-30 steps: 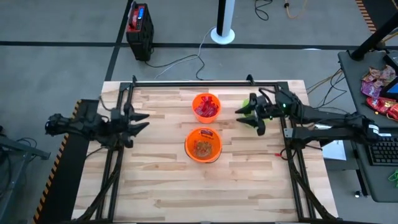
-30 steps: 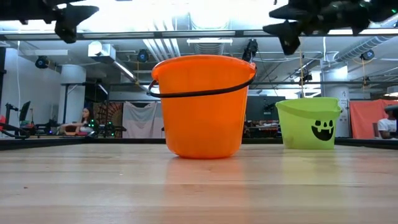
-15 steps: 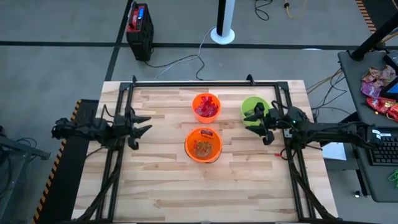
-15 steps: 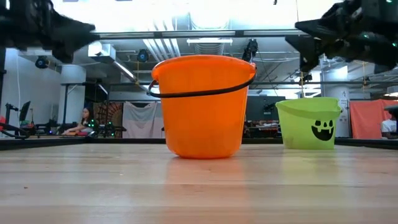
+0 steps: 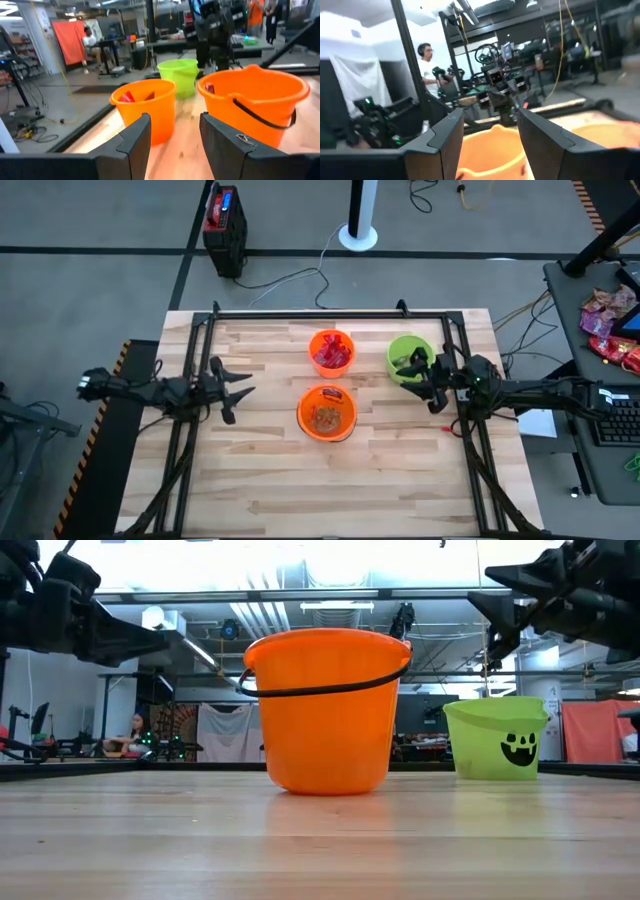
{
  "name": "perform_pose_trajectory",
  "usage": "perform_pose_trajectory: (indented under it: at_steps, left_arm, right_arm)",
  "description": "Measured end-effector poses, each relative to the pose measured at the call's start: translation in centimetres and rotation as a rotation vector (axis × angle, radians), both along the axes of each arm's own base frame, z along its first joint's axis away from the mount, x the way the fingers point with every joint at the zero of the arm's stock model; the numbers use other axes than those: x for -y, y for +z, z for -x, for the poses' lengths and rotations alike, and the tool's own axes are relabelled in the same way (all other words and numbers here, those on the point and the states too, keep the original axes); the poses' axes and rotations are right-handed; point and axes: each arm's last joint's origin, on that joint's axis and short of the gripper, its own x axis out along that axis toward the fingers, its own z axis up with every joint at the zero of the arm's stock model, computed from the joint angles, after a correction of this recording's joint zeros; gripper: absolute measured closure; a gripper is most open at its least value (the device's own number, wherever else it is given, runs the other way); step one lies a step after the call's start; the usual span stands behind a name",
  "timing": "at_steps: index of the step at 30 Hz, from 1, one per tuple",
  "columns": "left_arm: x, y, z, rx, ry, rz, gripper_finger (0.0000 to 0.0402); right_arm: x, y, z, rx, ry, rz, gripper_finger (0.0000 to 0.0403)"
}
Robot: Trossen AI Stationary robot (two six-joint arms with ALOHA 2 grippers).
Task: Sort candy by brand, put in halloween buckets
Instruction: Return to Home Position
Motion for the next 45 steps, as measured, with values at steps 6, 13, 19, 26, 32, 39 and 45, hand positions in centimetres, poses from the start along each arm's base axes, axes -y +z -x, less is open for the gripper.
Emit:
perform_pose_trajectory:
  at_steps: [6, 13, 19, 26, 32, 39, 45]
  left_arm:
    - [0.0, -0.2, -0.2, -0.037, 0.0, -0.001, 0.0249]
    - [0.1, -0.4, -0.4, -0.062, 0.0, -0.006, 0.0249]
    - [0.1, -0.5, -0.5, -0.08, 0.0, -0.01, 0.0249]
    - [0.1, -0.6, -0.6, -0.088, -0.001, -0.012, 0.0249]
    - [0.1, -0.7, -0.6, -0.097, -0.002, -0.013, 0.0249]
    - [0.1, -0.7, -0.6, -0.1, -0.004, -0.014, 0.0249]
    - [0.2, -0.8, -0.7, -0.108, -0.004, -0.015, 0.0249]
  right_arm:
    - [0.0, 0.0, -0.1, -0.022, 0.028, -0.109, 0.0225]
    - [-0.2, -0.1, -0.1, -0.04, 0.046, -0.117, 0.0225]
    - [-1.8, 0.1, 0.3, -0.031, 0.118, 0.005, 0.0225]
    - [-2.6, -1.0, 1.7, -0.148, -0.103, 0.101, 0.0225]
    - [-2.2, -2.4, 3.2, -0.267, -0.399, 0.018, 0.0225]
    - [-3.1, -2.1, 3.5, -0.225, -0.264, 0.225, 0.0225]
    - [-3.6, -2.2, 3.5, -0.221, -0.197, 0.257, 0.0225]
